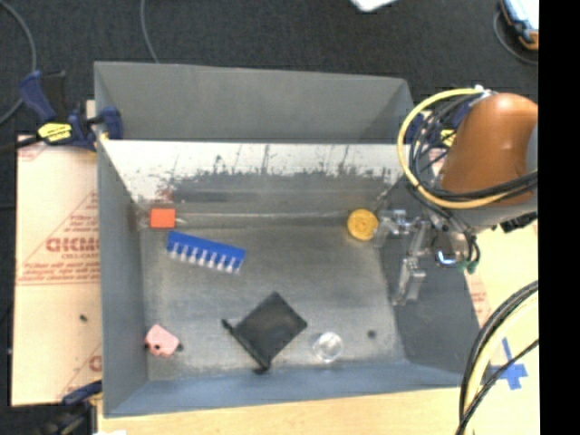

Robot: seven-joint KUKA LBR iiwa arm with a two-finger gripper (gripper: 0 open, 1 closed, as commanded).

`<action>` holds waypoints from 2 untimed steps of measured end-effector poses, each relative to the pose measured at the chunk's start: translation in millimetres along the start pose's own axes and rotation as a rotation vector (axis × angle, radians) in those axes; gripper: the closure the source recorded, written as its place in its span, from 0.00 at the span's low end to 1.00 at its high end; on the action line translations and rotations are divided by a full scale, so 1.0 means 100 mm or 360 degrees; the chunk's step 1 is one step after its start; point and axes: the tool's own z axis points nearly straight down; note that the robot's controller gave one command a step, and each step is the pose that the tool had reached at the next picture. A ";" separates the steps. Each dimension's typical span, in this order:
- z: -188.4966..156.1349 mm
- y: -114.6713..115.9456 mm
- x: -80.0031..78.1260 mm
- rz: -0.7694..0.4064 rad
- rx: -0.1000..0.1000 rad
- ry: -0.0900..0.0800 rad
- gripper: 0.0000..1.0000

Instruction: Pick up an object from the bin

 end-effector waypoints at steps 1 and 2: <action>-0.05 0.01 -0.01 -0.0007 0.0002 -0.0012 0.00; 0.25 0.24 -0.79 -0.0180 0.0001 -0.0012 0.00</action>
Offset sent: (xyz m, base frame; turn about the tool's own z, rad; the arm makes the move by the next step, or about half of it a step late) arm 0.0764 0.0237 -0.0247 -0.1132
